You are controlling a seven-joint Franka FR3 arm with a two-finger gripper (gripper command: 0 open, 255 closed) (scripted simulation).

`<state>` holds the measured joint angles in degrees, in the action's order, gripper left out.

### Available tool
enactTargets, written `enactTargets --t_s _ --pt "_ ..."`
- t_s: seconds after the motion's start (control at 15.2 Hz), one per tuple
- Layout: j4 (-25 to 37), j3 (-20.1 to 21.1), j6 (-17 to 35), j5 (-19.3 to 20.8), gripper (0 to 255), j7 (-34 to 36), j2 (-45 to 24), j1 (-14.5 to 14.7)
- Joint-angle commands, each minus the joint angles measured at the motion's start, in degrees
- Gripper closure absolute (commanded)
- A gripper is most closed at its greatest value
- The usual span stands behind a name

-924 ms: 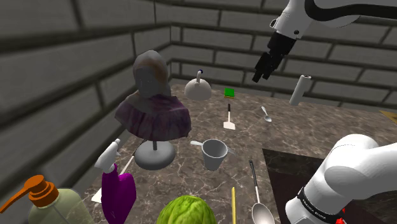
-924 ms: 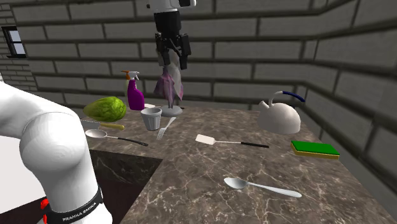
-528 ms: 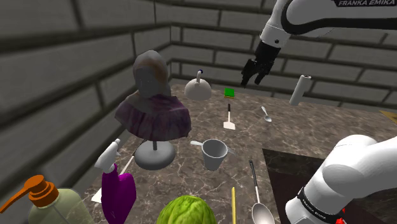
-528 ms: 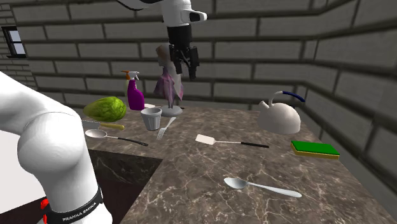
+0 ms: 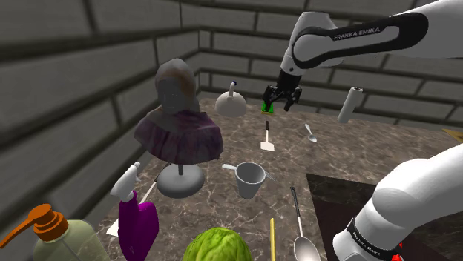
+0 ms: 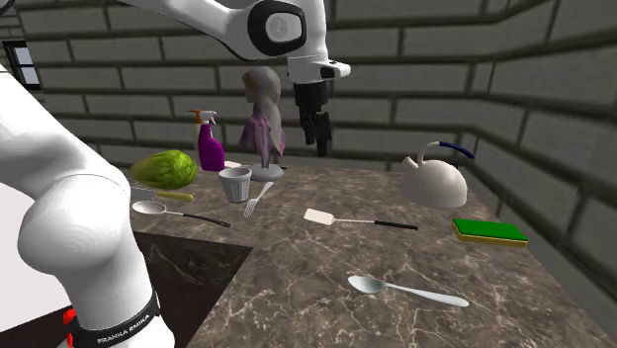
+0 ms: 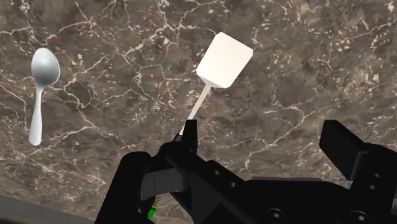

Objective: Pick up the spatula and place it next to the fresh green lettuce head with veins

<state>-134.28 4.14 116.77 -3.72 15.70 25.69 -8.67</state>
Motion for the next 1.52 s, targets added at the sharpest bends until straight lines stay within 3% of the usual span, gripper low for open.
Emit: enactTargets --t_s 0.0,0.79,1.45 --pt "0.71 0.48 2.61 0.78 0 3.77 -3.91 -1.5" --pt "6.96 0.51 13.56 6.92 0 26.49 -25.83 -7.64" --pt "5.05 0.32 19.15 7.62 0 26.96 -29.53 -7.69"
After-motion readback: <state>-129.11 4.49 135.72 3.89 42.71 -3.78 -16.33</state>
